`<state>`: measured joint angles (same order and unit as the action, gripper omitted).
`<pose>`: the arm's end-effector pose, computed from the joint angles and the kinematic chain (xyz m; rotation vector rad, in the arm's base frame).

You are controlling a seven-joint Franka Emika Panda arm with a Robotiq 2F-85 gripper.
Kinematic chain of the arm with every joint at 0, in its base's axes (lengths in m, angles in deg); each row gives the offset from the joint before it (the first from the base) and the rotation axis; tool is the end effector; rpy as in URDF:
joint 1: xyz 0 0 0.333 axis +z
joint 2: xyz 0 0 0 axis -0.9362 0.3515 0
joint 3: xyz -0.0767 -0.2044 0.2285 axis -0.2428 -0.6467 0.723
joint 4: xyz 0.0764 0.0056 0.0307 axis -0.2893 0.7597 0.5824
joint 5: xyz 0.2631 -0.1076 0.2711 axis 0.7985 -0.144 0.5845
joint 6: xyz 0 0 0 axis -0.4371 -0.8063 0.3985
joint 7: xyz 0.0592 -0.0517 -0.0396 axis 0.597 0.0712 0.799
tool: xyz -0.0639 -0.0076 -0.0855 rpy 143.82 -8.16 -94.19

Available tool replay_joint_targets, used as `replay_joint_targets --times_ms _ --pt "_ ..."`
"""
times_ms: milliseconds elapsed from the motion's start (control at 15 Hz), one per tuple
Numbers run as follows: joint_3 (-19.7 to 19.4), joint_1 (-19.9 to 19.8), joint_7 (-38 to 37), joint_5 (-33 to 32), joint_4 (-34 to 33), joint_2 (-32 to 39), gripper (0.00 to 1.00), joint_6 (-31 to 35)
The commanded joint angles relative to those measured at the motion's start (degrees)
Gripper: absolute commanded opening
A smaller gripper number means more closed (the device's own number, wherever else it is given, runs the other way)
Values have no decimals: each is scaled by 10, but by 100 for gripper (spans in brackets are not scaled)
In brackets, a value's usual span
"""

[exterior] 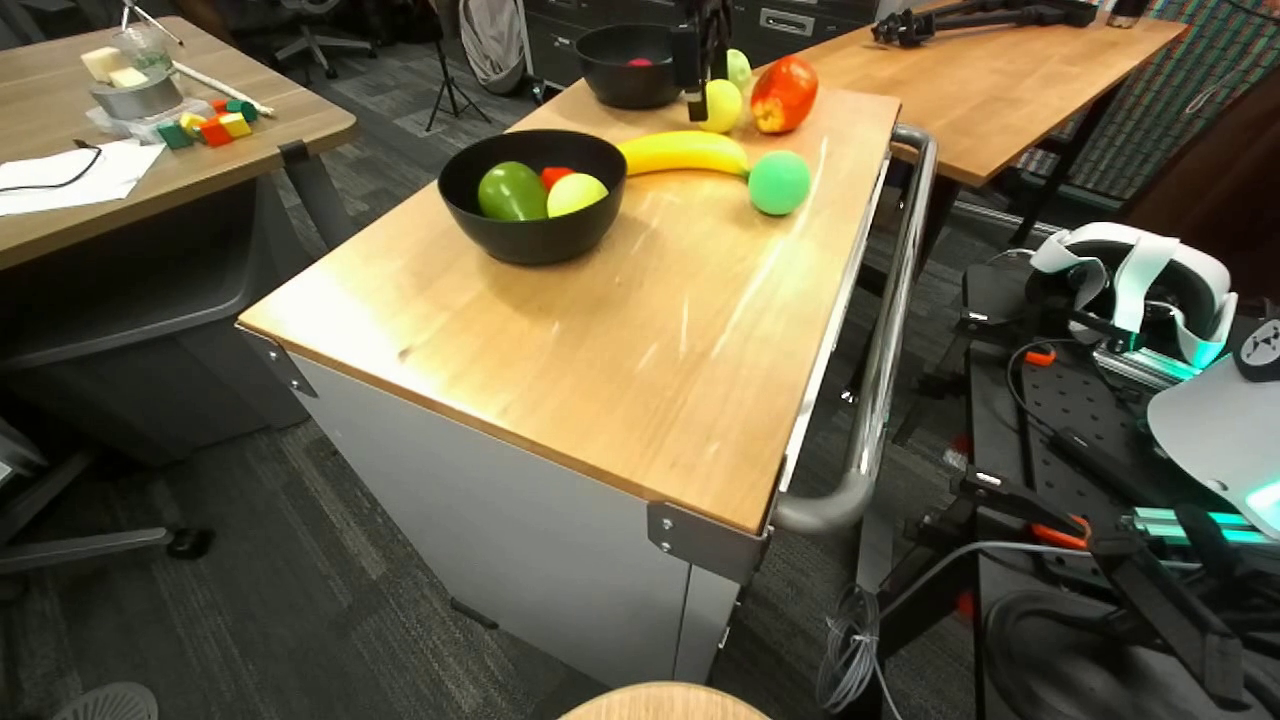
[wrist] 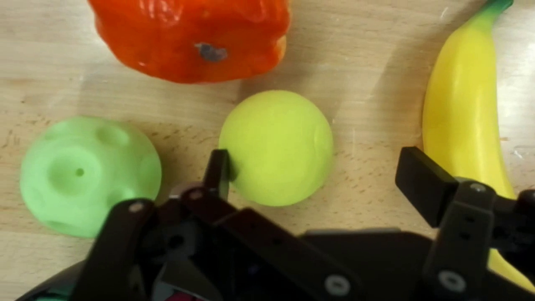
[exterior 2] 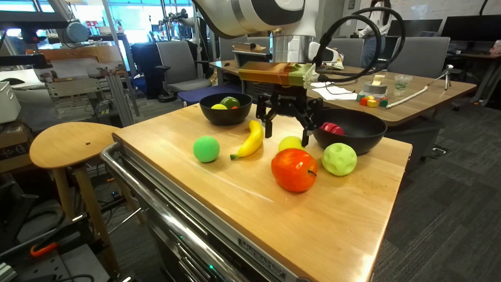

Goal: Put the plush fruits in the bowls

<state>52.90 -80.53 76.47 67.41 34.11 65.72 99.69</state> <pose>0.6015 -0.1723 0.3123 3.0227 0.0871 -0.2261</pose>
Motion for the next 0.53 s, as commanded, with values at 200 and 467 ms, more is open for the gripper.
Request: replay_joint_targets --times_ms 200,467 --pt "-13 16 -32 -36 28 -12 70 14" --pt "-8 12 -26 -24 29 -22 37 10"
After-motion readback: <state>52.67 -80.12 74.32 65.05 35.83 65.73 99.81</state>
